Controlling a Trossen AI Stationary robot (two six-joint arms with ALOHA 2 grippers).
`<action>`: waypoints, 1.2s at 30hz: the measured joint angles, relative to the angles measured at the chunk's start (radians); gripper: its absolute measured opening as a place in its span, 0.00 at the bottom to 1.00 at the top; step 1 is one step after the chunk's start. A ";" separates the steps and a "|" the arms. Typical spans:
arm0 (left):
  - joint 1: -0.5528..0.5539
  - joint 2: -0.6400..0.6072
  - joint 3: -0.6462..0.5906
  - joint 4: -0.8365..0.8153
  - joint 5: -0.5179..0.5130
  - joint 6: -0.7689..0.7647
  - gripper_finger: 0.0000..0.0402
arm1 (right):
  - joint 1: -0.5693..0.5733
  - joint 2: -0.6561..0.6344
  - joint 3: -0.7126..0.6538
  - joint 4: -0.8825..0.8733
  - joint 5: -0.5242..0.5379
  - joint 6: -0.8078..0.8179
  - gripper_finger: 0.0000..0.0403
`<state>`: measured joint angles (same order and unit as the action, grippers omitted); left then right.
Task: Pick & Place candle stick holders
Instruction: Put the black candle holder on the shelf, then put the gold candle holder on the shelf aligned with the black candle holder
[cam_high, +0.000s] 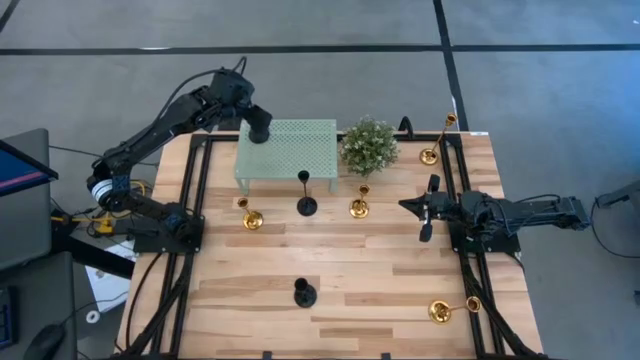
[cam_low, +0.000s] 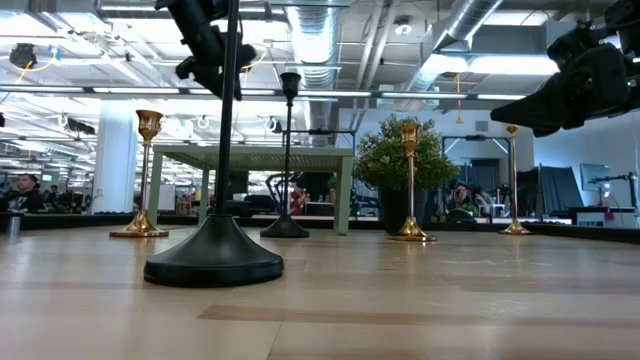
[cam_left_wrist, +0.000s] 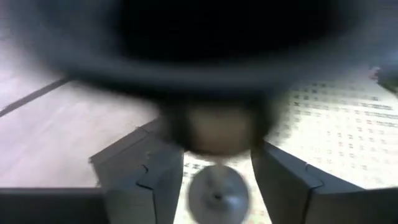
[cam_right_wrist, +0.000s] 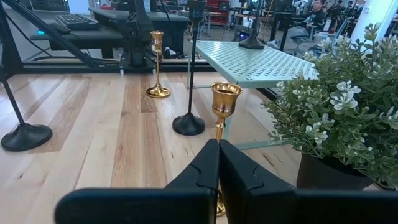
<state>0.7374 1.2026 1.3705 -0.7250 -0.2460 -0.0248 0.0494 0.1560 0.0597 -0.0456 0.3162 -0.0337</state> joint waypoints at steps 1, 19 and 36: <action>-0.004 0.000 0.000 0.000 0.010 0.003 0.49 | 0.000 0.000 0.000 0.000 0.000 0.000 0.00; -0.006 -0.001 0.001 0.000 0.011 -0.002 0.72 | 0.000 0.000 0.000 0.000 0.000 0.000 0.00; -0.006 -0.034 0.001 -0.001 0.012 -0.002 0.85 | 0.000 0.000 0.000 0.000 0.000 0.000 0.00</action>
<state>0.7316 1.1686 1.3716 -0.7262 -0.2336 -0.0265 0.0494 0.1560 0.0597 -0.0452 0.3161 -0.0334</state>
